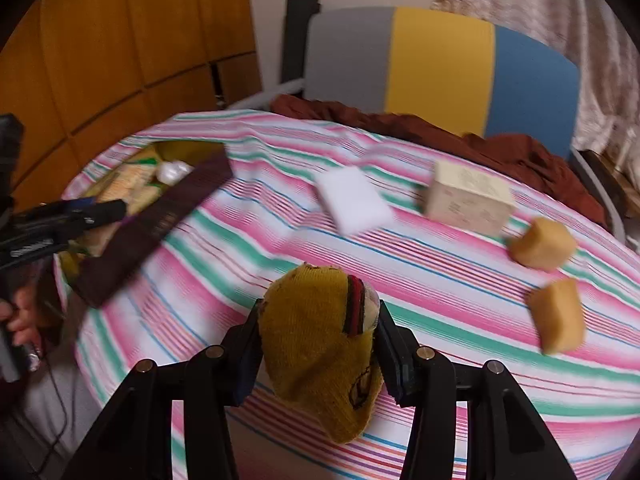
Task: Organize objects
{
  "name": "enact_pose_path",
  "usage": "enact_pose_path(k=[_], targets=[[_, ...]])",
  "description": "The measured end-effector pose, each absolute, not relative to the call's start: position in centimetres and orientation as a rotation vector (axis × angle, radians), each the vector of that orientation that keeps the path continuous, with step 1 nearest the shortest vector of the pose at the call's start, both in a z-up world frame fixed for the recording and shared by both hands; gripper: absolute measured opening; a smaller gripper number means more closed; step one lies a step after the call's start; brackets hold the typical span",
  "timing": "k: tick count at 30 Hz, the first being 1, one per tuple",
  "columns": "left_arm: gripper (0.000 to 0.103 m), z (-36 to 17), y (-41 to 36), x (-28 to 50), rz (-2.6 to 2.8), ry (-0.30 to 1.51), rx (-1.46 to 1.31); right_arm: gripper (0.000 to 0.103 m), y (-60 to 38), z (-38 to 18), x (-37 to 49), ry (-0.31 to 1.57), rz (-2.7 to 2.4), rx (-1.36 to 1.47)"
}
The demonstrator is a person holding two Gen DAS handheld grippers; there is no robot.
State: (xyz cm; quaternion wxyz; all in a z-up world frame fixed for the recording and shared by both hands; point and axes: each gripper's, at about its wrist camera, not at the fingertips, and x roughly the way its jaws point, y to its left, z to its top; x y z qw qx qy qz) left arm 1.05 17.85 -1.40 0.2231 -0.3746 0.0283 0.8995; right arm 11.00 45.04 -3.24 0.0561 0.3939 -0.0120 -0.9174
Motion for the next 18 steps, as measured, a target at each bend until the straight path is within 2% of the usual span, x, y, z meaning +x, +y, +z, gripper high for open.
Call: enact_pose_path(k=[10,18], targets=[[0.045,-2.6,11.3,-4.3,2.510,-0.093,-1.170,0.051,36.7,-1.4,8.5,-0.065,-2.672,1.067],[0.045,-4.5,12.3,-7.1,2.390,-0.094,-1.246,0.051,33.2,-1.4,6.5,-0.112,-2.631,1.065]])
